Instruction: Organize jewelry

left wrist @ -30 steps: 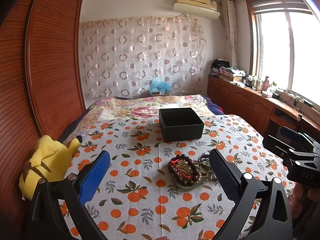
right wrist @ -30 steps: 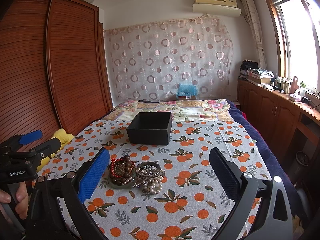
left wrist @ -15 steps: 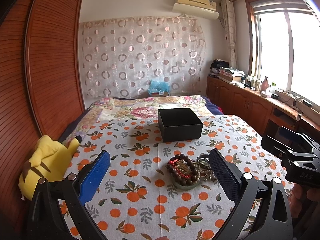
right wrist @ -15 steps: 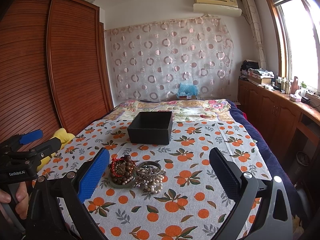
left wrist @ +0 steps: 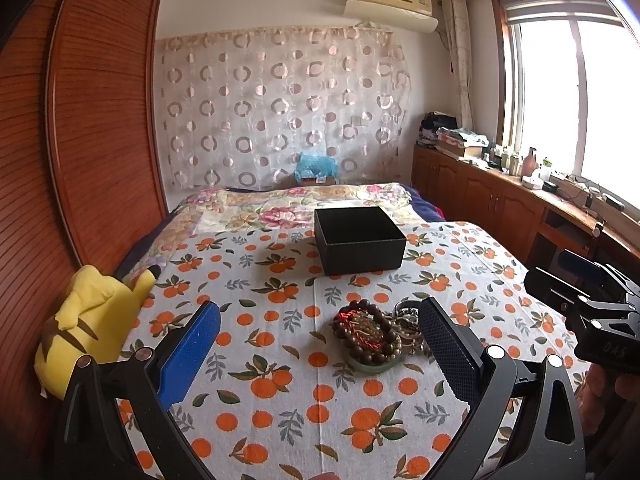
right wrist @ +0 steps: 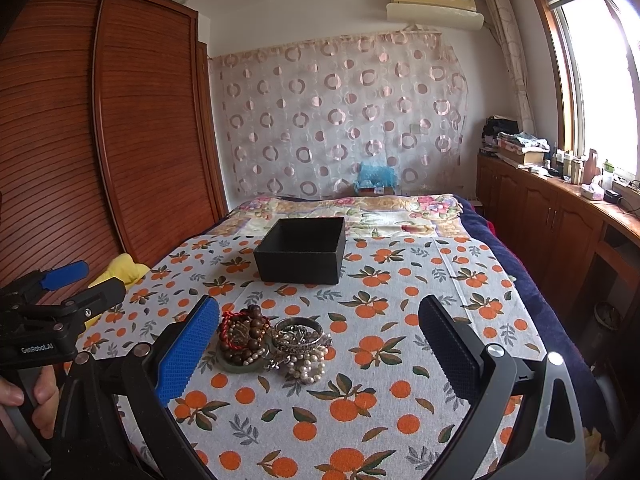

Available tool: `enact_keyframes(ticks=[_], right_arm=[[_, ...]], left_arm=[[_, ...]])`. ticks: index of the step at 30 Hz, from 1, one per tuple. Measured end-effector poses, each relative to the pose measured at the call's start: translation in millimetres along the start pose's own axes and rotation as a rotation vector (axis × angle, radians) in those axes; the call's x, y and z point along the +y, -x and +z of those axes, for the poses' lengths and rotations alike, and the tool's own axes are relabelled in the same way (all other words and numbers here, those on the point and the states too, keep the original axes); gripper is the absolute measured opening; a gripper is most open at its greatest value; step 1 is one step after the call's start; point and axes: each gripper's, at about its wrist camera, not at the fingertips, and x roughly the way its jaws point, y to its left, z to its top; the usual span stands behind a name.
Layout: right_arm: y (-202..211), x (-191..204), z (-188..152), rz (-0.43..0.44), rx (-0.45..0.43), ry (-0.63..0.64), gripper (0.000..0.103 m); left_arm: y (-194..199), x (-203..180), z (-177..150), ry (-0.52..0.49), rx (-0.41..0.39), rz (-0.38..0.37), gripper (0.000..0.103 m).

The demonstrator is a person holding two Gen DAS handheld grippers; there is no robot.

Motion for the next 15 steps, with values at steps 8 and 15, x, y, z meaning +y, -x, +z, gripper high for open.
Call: enact_keyframes(ticks=[8,15], right_arm=[[-11.5,-6.9,-8.8,0.038,0.024,0.003,0.101],[-32.5,-11.2,-20.2,0.055,0.076,0.019,0.1]], left_arm=[[-22.6,8.6,-7.7,0.004,0.055,-0.036,0.096],[-45.9,19.3,-13.3,-0.001,0.101,-0.054,0.096]])
